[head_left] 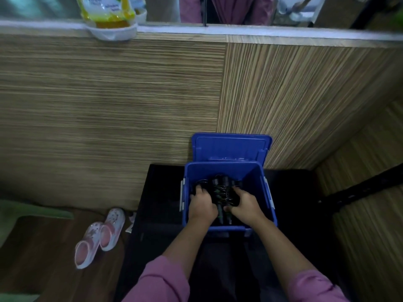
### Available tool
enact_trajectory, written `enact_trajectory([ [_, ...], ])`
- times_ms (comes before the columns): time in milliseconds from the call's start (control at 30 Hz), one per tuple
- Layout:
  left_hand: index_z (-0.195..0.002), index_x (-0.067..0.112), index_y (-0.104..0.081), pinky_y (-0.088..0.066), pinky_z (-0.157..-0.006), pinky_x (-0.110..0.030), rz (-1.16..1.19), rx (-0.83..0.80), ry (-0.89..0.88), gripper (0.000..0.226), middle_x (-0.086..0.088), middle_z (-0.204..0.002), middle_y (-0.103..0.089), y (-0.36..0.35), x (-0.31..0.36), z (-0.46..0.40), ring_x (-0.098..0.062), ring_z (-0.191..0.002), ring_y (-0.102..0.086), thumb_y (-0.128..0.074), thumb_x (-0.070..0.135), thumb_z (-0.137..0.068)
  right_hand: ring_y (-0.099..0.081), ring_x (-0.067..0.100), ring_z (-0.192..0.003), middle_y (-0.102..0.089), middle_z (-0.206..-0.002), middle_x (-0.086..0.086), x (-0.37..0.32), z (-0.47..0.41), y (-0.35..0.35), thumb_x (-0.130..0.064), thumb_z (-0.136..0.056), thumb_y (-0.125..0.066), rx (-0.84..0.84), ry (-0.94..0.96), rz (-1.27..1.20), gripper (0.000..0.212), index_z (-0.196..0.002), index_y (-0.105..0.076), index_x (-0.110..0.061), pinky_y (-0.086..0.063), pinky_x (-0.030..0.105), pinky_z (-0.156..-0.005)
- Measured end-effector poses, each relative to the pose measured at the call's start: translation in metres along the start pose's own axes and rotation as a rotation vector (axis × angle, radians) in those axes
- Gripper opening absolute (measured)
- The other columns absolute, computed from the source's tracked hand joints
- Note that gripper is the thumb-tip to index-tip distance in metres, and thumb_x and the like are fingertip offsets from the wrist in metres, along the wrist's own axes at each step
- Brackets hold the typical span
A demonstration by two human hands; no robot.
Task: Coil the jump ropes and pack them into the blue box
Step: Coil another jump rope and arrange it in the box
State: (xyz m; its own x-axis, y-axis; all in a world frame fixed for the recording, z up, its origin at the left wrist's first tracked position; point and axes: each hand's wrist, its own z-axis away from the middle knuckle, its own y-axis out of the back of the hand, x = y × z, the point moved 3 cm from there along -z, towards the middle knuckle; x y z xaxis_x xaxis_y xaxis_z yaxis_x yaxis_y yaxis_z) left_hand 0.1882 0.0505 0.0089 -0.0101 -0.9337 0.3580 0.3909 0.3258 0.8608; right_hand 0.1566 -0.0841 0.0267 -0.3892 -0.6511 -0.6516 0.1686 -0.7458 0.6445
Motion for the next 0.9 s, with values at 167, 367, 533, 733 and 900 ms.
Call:
enact_trajectory([
  [167,-0.149,0.019,-0.025,-0.048,-0.093,-0.041,-0.005,0.126,-0.193,0.064,-0.001,-0.155,-0.022,-0.001,0.002,0.000,-0.030,-0.137,-0.029,-0.048,0.032,-0.092,-0.042,0.029,-0.126,-0.033,-0.134,0.016,0.005,-0.005,-0.001,-0.021,-0.082,-0.071,-0.073,-0.049,0.117,0.075,-0.145,-0.034,-0.006,-0.029,0.023,-0.107],
  [367,-0.151,0.033,-0.020,-0.035,-0.110,-0.039,0.084,0.023,-0.318,0.065,0.007,-0.161,-0.006,-0.004,-0.003,-0.006,-0.021,-0.146,-0.016,-0.046,0.045,-0.094,-0.039,0.027,-0.129,-0.025,-0.138,0.008,0.003,-0.018,0.011,-0.032,-0.081,-0.064,-0.226,-0.080,0.188,0.069,-0.141,-0.040,-0.009,-0.032,0.025,-0.103],
  [533,-0.153,0.021,-0.011,-0.005,-0.119,-0.043,-0.002,-0.021,-0.369,0.092,0.009,-0.161,0.009,-0.008,0.004,-0.008,-0.016,-0.148,-0.002,-0.056,0.061,-0.084,-0.041,0.038,-0.122,-0.035,-0.139,0.012,-0.003,-0.037,0.026,-0.020,-0.085,-0.056,-0.001,0.031,0.375,0.055,-0.137,-0.046,-0.009,-0.034,0.036,-0.106],
  [733,-0.148,0.048,-0.008,-0.008,-0.119,-0.050,0.016,0.006,-0.405,0.087,0.012,-0.160,0.006,-0.014,0.001,-0.009,-0.023,-0.144,-0.023,-0.064,0.054,-0.082,-0.046,0.030,-0.125,-0.045,-0.139,0.018,0.000,-0.053,0.022,-0.018,-0.090,-0.049,-0.156,-0.089,0.267,0.050,-0.138,-0.042,-0.012,-0.037,0.026,-0.098],
  [900,-0.147,0.050,-0.018,-0.004,-0.118,-0.050,0.012,0.006,-0.402,0.078,0.010,-0.160,0.009,-0.017,0.000,-0.011,-0.026,-0.143,-0.023,-0.063,0.051,-0.083,-0.043,0.033,-0.127,-0.042,-0.137,0.021,0.007,-0.055,0.018,-0.013,-0.089,-0.050,-0.072,-0.068,0.223,0.049,-0.137,-0.045,-0.010,-0.035,0.027,-0.101],
])
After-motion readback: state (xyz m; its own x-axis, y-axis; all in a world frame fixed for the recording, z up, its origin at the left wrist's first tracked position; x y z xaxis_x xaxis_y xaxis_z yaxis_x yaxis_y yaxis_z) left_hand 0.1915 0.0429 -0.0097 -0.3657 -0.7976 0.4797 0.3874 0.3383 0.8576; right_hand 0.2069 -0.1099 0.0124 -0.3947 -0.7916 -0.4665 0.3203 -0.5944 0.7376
